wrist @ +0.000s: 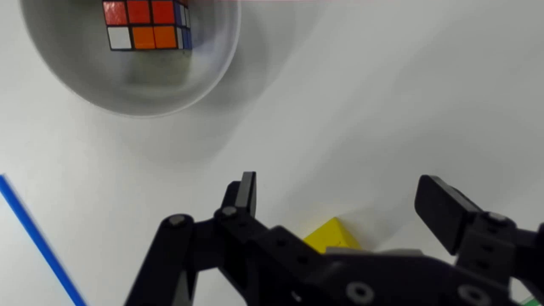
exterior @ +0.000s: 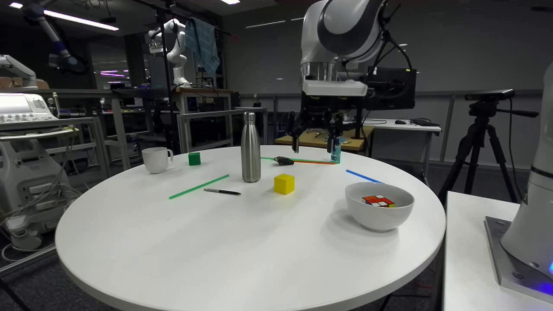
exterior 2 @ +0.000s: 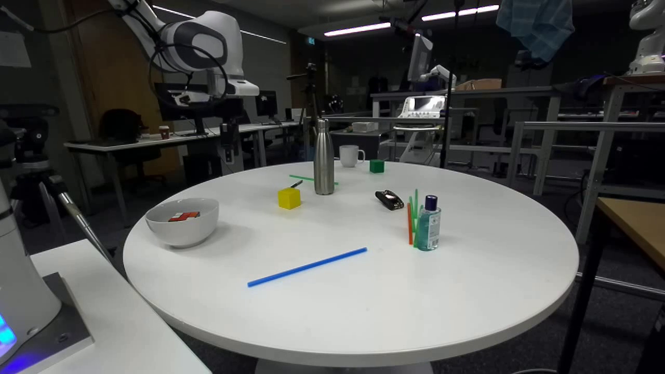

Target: Spill out the rubik's cube from the bowl to the table

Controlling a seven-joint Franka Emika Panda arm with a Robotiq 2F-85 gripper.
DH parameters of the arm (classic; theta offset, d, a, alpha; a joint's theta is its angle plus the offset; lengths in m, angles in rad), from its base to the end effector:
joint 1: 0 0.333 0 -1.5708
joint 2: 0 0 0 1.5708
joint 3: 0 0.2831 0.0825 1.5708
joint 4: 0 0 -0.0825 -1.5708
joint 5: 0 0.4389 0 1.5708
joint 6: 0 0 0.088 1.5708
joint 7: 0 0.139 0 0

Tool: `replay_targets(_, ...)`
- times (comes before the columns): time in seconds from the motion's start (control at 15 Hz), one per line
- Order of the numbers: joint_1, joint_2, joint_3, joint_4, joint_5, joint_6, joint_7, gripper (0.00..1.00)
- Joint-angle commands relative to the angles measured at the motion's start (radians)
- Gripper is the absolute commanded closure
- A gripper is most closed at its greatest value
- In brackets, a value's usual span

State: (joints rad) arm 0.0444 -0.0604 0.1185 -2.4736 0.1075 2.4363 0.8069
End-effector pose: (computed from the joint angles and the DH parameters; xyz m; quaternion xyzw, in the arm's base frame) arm 0.5032 0.0842 0.2109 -0.9344 0.3545 0.0046 0.0334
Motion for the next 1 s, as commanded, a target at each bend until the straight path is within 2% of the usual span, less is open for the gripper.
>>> replay_targets(0.0,0.031,-0.038,0.012,-0.069,0.036,0.041,0.096,0.0)
replay_targets(0.53,0.048,-0.057,0.024,-0.187,0.058,0.088,0.206,0.0)
replay_targets(0.93,0.064,-0.036,0.027,-0.223,0.187,0.159,0.197,0.0)
